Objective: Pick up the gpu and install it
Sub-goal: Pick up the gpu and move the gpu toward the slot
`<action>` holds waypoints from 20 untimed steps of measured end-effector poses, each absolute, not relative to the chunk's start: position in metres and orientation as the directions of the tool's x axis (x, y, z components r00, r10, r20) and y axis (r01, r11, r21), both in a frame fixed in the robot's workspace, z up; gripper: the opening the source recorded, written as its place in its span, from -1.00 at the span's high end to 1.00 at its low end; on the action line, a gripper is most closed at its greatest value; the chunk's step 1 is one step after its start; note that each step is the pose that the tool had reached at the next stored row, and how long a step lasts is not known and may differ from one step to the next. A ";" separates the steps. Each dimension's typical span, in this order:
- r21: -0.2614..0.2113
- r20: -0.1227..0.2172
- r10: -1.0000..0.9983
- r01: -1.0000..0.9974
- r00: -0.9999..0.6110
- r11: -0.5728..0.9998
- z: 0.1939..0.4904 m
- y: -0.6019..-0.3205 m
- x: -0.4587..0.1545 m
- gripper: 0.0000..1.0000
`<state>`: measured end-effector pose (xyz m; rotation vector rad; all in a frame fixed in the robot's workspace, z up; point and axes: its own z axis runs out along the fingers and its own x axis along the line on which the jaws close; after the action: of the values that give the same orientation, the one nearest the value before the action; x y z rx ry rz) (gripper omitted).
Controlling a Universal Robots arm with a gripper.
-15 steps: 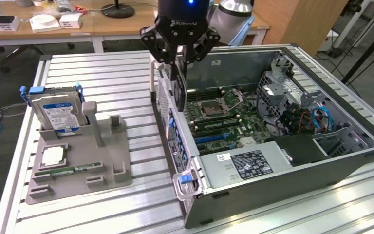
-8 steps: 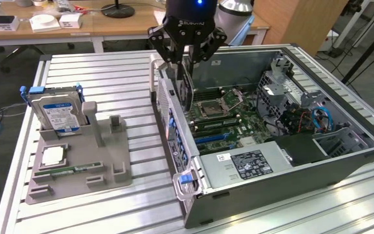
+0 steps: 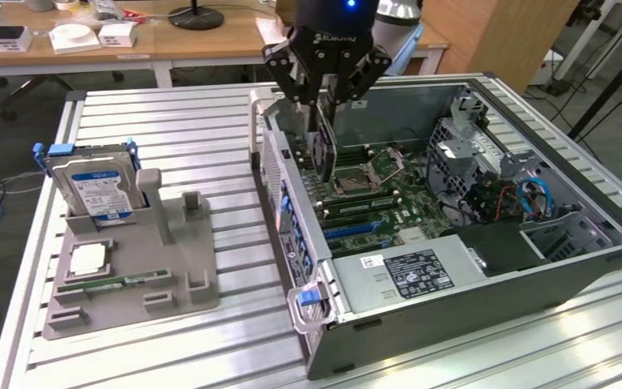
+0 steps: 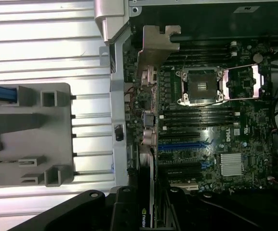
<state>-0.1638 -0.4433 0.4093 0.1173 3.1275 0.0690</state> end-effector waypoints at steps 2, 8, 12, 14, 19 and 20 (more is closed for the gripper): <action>0.044 -0.010 0.075 0.075 -0.997 0.996 0.409 -0.443 -0.161 0.47; 0.044 -0.009 0.075 0.075 -0.997 0.996 0.409 -0.443 -0.154 0.47; 0.044 -0.010 0.075 0.075 -0.997 0.996 0.409 -0.443 -0.149 0.47; 0.044 -0.010 0.075 0.075 -0.997 0.996 0.409 -0.443 -0.147 0.47; 0.044 -0.010 0.075 0.075 -0.997 0.996 0.409 -0.443 -0.142 0.47; 0.044 -0.010 0.075 0.075 -0.997 0.996 0.409 -0.443 -0.140 0.47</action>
<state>-0.1404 -0.4433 0.4093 0.1173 3.1274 0.0690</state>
